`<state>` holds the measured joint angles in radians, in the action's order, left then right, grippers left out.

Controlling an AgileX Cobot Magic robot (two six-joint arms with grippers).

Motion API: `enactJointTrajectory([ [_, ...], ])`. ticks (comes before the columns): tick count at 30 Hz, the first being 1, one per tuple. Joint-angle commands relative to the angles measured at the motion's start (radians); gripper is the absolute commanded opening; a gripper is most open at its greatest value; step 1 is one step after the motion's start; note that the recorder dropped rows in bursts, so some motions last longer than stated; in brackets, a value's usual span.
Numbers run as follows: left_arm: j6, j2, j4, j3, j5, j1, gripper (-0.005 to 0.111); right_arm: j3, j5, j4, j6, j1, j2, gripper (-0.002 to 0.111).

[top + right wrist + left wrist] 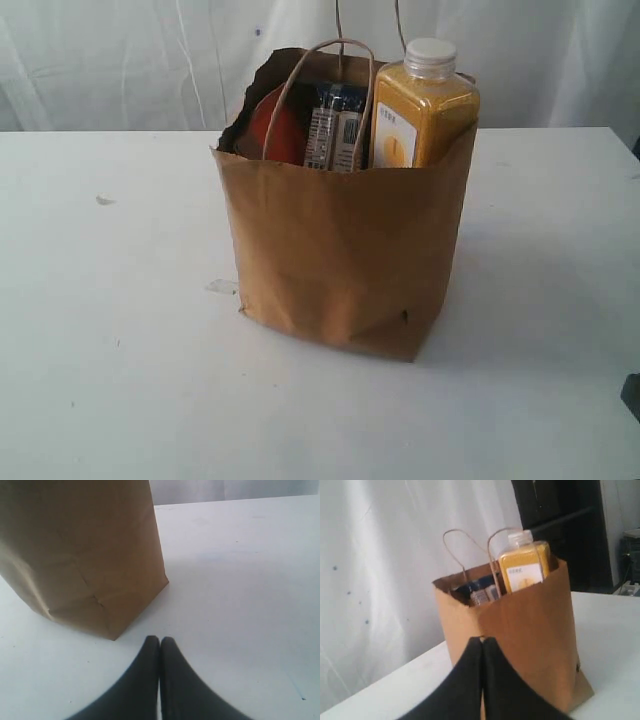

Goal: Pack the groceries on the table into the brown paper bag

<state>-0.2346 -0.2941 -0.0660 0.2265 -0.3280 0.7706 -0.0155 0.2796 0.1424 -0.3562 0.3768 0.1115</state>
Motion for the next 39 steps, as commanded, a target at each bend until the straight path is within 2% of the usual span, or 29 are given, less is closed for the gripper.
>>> enactJointTrajectory([
  [1, -0.001, 0.107, -0.020, -0.110, -0.009, -0.071, 0.000, 0.004, -0.004, 0.010, -0.013, -0.007, -0.004, 0.000],
  [6, 0.003, 0.202, -0.027, -0.212, -0.009, -0.177, 0.000, 0.004, -0.004, 0.010, -0.020, -0.007, -0.004, 0.000],
  [9, 0.047, 0.255, -0.029, -0.226, -0.009, -0.239, 0.000, 0.004, -0.004, 0.010, -0.020, -0.007, -0.004, 0.000],
  [15, 0.082, 0.294, -0.048, -0.226, 0.150, -0.334, 0.000, 0.004, -0.004, 0.010, -0.020, -0.007, -0.004, 0.000],
  [22, 0.127, 0.294, -0.052, -0.226, 0.227, -0.460, 0.000, 0.004, -0.004, 0.010, -0.020, -0.007, -0.004, 0.000],
  [29, 0.127, 0.294, -0.052, -0.226, 0.260, -0.538, 0.000, 0.004, -0.004, 0.010, -0.020, -0.007, -0.004, 0.000],
  [39, 0.126, 0.294, -0.052, -0.226, 0.260, -0.540, 0.000, 0.004, -0.004, 0.010, -0.020, -0.007, -0.004, 0.000],
])
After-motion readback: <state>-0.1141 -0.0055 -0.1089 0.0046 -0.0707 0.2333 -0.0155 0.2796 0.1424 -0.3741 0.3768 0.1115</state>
